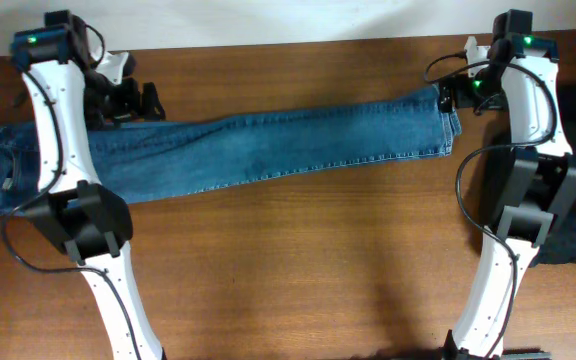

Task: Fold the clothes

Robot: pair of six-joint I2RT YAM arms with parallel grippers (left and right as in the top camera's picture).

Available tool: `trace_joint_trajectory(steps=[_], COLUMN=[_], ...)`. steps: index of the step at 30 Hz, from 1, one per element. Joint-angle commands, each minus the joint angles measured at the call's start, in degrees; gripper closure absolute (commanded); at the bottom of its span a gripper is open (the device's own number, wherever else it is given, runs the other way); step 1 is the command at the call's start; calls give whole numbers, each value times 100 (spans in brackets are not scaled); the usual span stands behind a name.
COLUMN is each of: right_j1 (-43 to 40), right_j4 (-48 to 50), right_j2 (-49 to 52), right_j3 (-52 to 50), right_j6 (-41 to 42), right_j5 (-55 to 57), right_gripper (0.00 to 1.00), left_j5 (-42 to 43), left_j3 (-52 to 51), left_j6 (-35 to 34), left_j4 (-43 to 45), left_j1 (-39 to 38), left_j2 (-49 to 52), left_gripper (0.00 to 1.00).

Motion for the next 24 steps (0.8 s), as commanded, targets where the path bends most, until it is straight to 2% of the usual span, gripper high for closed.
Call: trace_joint_trajectory(steps=[1,10,24], right_j1=[24,28,31], right_j4=[35,28,-116], right_j2=[315,538,872], right_j3=[-42,-42,-52], right_j6=[-319,-446,-555], right_j5=[-31,-365,-492], right_gripper=[1,1,3], left_j5=[-210,-210,-210], left_j3=[-302,-944,-994], left_j6=[76,76,79], left_j4=[87,466,527], left_j1=[-61,-70,-70], left_j2=[-42,-42,-42], left_gripper=[1,1,1])
